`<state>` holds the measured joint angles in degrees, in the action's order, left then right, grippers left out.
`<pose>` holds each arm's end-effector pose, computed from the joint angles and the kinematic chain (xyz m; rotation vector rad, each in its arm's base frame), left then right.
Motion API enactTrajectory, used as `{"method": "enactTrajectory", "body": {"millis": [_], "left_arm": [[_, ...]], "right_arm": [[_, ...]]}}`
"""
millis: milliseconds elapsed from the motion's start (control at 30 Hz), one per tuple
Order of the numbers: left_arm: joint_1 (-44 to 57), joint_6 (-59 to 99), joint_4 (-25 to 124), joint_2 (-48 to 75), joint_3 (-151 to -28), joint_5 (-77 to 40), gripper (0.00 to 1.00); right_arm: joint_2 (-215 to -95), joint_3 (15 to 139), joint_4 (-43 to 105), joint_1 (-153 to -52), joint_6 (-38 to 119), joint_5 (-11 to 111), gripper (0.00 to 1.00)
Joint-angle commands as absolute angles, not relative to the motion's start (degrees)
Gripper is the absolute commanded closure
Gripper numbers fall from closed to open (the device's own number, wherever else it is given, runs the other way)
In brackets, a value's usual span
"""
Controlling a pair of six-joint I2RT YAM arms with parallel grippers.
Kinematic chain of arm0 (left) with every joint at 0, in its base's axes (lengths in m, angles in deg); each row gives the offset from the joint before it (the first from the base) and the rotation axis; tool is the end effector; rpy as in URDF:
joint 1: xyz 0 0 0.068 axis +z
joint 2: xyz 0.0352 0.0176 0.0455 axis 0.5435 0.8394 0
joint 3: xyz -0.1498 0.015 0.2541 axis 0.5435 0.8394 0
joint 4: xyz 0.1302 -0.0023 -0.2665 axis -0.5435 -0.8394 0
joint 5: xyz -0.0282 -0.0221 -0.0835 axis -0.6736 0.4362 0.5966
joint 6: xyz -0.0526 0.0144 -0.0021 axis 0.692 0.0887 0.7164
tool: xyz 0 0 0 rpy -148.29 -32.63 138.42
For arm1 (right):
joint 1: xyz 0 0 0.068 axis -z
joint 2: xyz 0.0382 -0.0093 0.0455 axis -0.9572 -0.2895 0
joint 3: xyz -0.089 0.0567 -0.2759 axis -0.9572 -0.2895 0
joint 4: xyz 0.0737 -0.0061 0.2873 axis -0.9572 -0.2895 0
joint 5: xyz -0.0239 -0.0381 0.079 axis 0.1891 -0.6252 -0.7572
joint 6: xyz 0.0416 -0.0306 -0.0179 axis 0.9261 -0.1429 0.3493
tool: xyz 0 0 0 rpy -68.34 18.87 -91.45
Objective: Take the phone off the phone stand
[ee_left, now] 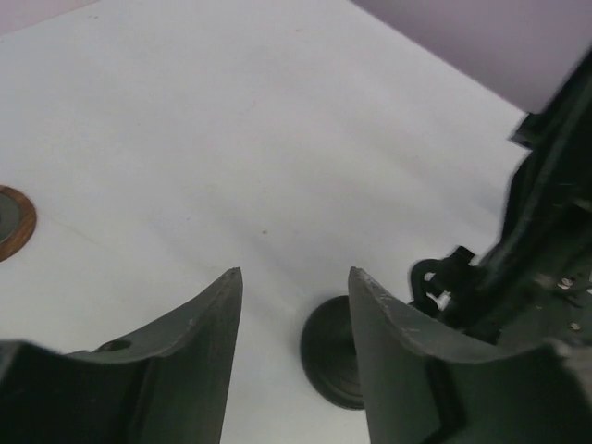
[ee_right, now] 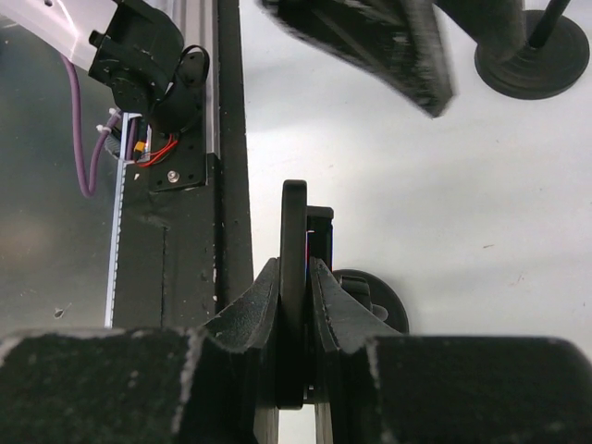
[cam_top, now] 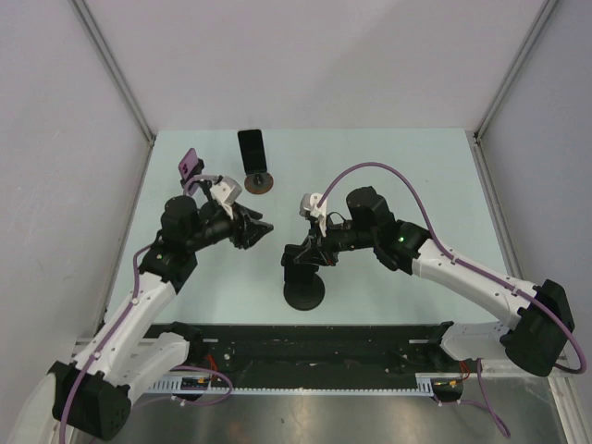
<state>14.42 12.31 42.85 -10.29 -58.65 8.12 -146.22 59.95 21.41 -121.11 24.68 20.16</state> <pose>0.2132 -0.0934 0.3204 0.6604 1.7407 -0.8312 0.1949 0.2492 0.3368 -1.3502 1.5583 1.0797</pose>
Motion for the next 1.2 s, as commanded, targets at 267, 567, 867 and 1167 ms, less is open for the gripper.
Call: {"method": "enactTrajectory", "body": {"millis": [267,567,867,1167], "left_arm": [[8.3,9.8,44.5,-17.3,-52.1,17.5,0.28],[2.7,10.1,44.5,-11.6,-54.4,16.0,0.37],[2.3,10.1,44.6,-12.1,-53.8,9.8,0.91],[6.9,11.0,44.9,-11.2,-53.4,9.8,1.00]], "right_arm": [[-145.0,60.5,18.4,-121.5,27.2,26.1,1.00],[-145.3,60.4,17.8,-122.7,27.3,28.0,1.00],[-144.9,60.4,15.9,-123.4,26.8,28.6,1.00],[-144.1,60.4,12.1,-123.4,24.5,24.5,1.00]]}}
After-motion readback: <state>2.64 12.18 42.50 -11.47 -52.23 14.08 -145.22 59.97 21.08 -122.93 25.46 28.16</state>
